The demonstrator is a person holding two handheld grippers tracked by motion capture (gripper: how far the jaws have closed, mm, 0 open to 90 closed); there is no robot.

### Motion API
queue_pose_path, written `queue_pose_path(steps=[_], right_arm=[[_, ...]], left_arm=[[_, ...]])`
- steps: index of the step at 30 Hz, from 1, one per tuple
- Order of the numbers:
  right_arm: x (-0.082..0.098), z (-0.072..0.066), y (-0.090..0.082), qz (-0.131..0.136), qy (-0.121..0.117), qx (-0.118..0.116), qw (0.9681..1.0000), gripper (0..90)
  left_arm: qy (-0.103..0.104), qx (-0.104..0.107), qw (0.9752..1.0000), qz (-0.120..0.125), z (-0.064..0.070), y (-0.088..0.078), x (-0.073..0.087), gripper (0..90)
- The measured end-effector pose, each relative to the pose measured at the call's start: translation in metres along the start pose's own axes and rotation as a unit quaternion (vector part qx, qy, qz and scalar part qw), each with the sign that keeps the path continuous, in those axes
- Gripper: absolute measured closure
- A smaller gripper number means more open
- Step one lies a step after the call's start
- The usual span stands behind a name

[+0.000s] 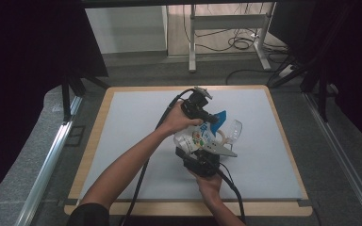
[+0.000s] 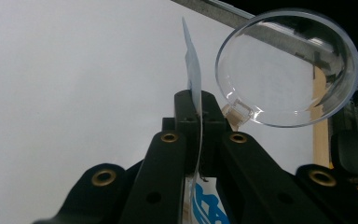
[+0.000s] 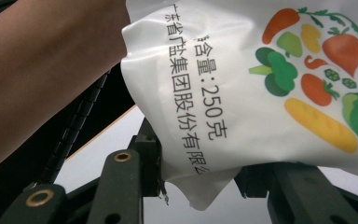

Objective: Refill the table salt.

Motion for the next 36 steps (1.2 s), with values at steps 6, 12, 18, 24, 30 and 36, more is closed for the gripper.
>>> queue_pose_path(steps=[6, 12, 18, 24, 30, 36], right_arm=[[-0.0005, -0.0005, 0.0003, 0.000, 0.000, 0.004, 1.0000, 59.9], [-0.0005, -0.0013, 0.0013, 0.000, -0.002, 0.008, 1.0000, 59.9], [-0.0006, -0.0015, 0.0018, 0.000, -0.003, 0.009, 1.0000, 59.9], [-0.0009, -0.0009, 0.0012, 0.000, -0.004, 0.007, 1.0000, 59.9], [-0.0012, -0.0006, 0.0012, -0.001, -0.003, 0.005, 1.0000, 59.9], [-0.0016, -0.0006, 0.0013, 0.000, -0.004, 0.003, 1.0000, 59.9]], left_arm=[[0.000, 0.000, 1.0000, 0.001, -0.0007, 0.0003, 0.0001, 89.7], [0.001, 0.001, 1.0000, 0.002, -0.0014, 0.0001, 0.0006, 89.6], [-0.001, 0.002, 1.0000, 0.001, -0.0022, 0.0006, 0.0013, 89.6], [-0.001, 0.000, 1.0000, 0.000, -0.0026, 0.0006, 0.0015, 89.6], [-0.001, 0.000, 1.0000, 0.000, -0.0030, 0.0004, 0.0017, 89.6], [-0.001, 0.000, 1.0000, 0.001, -0.0035, -0.0004, 0.0020, 89.6]])
Point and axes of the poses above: each handheld gripper's, and its own axes: y roughly forward along the jaws, x roughly out of its underside, z roughly to its right, the point moved 1 cm from there along y, roughly forward along the jaws, and after that the axes turned 8 degrees about -x, right-handed, at the moved point
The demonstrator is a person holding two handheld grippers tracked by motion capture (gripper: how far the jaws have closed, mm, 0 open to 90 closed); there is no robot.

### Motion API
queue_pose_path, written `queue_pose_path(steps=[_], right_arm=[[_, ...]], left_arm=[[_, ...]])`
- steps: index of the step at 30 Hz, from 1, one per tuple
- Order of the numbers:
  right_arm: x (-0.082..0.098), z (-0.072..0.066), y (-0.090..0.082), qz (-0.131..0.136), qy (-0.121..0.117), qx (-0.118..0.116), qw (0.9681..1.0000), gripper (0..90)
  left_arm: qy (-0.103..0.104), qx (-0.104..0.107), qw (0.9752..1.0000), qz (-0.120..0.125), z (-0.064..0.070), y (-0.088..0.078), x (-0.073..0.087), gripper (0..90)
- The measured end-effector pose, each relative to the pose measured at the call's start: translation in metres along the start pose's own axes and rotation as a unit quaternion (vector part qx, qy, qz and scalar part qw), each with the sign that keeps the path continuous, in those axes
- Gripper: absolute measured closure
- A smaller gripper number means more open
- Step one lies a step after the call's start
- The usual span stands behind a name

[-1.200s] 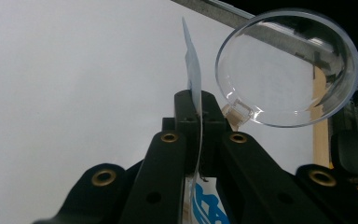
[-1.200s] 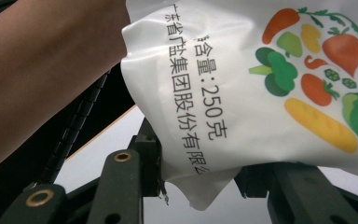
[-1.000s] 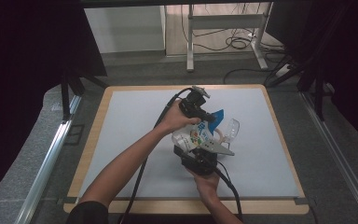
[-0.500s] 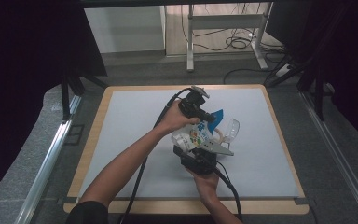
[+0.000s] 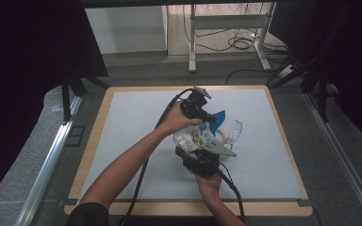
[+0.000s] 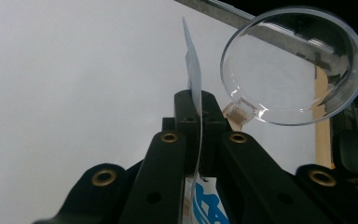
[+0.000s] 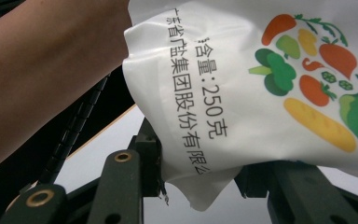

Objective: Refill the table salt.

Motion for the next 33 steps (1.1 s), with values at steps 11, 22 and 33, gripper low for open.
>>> queue_pose_path(steps=[11, 22, 33], right_arm=[[-0.0003, 0.0003, -0.0011, 0.001, -0.001, -0.004, 1.0000, 59.9], [0.0007, 0.0014, -0.0016, 0.002, -0.001, -0.007, 1.0000, 59.9], [-0.0003, 0.0013, -0.0028, 0.007, 0.002, -0.006, 1.0000, 59.9]], left_arm=[[-0.001, 0.001, 1.0000, 0.001, -0.0009, -0.0018, 0.0002, 89.7], [-0.002, 0.000, 1.0000, 0.000, -0.0018, -0.0028, 0.0004, 89.6], [-0.001, 0.000, 1.0000, 0.000, -0.0015, -0.0010, -0.0005, 89.6]])
Point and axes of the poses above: each handheld gripper's, and its own axes: y roughly forward along the jaws, x roughly out of its underside, z roughly to its right, the point moved 1 cm from there along y, roughly forward along the jaws, and after that the axes turned 8 degrees about -x, right-handed, at the moved point
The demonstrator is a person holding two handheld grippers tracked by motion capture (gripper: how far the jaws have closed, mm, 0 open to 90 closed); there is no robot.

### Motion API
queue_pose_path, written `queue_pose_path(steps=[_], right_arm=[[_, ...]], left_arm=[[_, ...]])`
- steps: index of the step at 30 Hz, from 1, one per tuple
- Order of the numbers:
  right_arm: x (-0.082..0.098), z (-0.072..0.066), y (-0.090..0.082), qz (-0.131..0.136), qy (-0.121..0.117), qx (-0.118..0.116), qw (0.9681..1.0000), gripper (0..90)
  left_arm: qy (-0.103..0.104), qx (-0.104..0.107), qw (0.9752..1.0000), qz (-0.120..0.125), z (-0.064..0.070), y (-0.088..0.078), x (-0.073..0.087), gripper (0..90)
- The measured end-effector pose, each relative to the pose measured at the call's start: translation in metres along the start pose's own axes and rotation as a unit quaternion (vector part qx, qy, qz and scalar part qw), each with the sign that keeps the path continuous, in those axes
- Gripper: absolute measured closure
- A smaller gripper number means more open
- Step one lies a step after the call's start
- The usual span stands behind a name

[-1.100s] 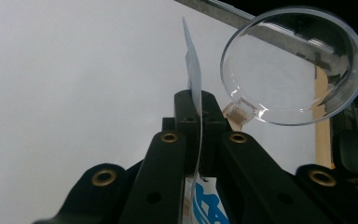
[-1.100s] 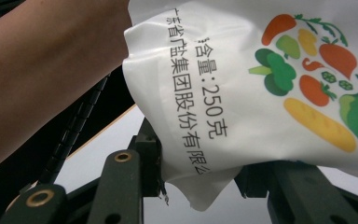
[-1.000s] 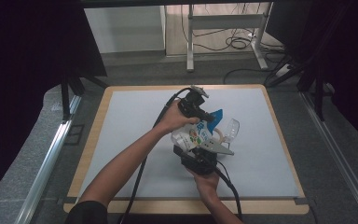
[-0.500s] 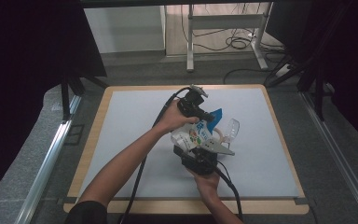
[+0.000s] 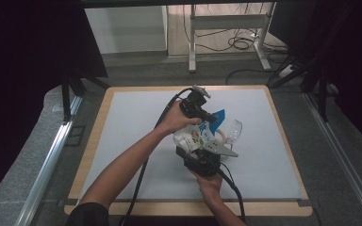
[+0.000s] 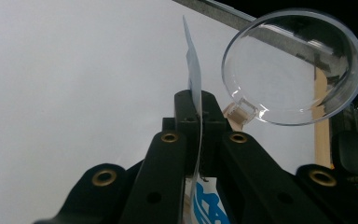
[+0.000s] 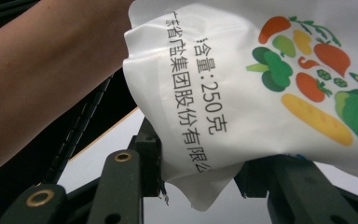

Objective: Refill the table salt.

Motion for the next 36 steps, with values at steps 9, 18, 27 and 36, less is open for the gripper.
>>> queue_pose_path(steps=[9, 18, 27, 36], right_arm=[[-0.0022, -0.0015, -0.0007, 0.008, -0.003, 0.005, 1.0000, 60.0], [-0.0031, -0.0026, 0.0006, 0.008, -0.006, 0.011, 0.9999, 60.0], [-0.0029, -0.0040, 0.0016, 0.009, -0.010, 0.020, 0.9997, 59.9], [-0.0023, -0.0059, 0.0036, 0.014, -0.016, 0.030, 0.9993, 59.9]], left_arm=[[0.000, 0.001, 1.0000, -0.001, 0.0011, 0.0010, -0.0011, 89.7], [-0.001, 0.001, 1.0000, -0.001, 0.0003, 0.0012, -0.0013, 89.7], [-0.001, 0.004, 1.0000, 0.002, 0.0002, 0.0020, -0.0016, 89.7], [-0.001, 0.003, 1.0000, 0.002, 0.0001, 0.0021, -0.0024, 89.7]])
Point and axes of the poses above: each handheld gripper's, and its own axes: y roughly forward along the jaws, x roughly out of its underside, z roughly to its right, the point moved 1 cm from there along y, roughly forward along the jaws, and after that the axes turned 8 degrees about -x, right-handed, at the moved point
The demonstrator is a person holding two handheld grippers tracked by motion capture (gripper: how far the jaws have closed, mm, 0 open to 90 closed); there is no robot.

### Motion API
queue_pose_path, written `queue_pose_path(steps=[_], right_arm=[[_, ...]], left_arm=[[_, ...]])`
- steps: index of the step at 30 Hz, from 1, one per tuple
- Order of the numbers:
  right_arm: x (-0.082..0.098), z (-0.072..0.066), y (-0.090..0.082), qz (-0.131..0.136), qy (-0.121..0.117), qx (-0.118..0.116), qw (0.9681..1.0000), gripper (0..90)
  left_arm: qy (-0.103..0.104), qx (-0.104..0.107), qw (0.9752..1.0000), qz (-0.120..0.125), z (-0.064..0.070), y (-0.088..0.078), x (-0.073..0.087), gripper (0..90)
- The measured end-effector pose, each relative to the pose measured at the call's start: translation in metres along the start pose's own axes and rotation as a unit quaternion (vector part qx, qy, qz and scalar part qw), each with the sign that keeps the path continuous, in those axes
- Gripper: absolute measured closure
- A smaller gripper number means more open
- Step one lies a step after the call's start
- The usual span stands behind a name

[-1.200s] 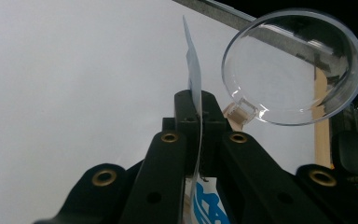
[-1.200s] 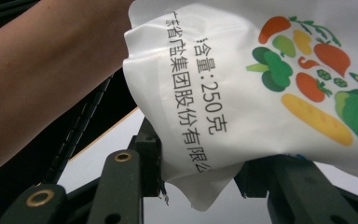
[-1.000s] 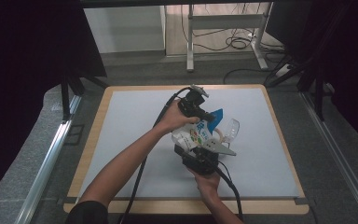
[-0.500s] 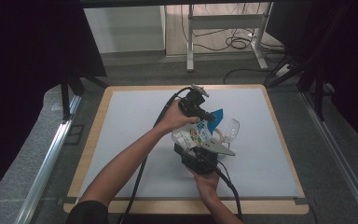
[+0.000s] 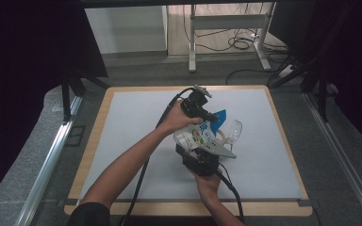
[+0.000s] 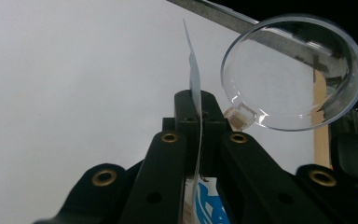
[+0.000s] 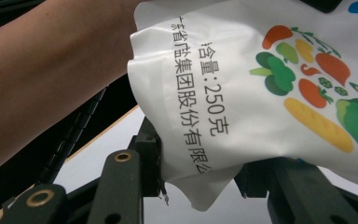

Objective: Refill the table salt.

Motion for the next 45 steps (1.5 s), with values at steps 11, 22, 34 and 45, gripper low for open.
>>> queue_pose_path(steps=[11, 22, 34, 45], right_arm=[[0.001, 0.001, 0.003, -0.002, 0.004, -0.001, 1.0000, 59.9], [0.001, 0.000, 0.004, 0.000, 0.004, 0.000, 1.0000, 60.0], [0.002, 0.000, 0.007, 0.004, 0.006, 0.000, 1.0000, 60.0], [0.002, -0.004, 0.012, 0.013, 0.008, 0.009, 0.9998, 60.0]], left_arm=[[-0.003, 0.001, 1.0000, -0.004, -0.003, 0.002, 0.002, 89.7], [-0.003, 0.000, 1.0000, -0.006, -0.003, 0.002, 0.002, 89.7], [-0.001, -0.002, 1.0000, -0.007, -0.006, 0.000, 0.003, 89.7], [0.000, 0.003, 1.0000, -0.003, -0.008, -0.003, 0.004, 89.7]])
Point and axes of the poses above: each handheld gripper's, and its own axes: y roughly forward along the jaws, x roughly out of its underside, z roughly to its right, the point moved 1 cm from there along y, roughly forward along the jaws, and after that the axes turned 8 degrees about -x, right-handed, at the moved point
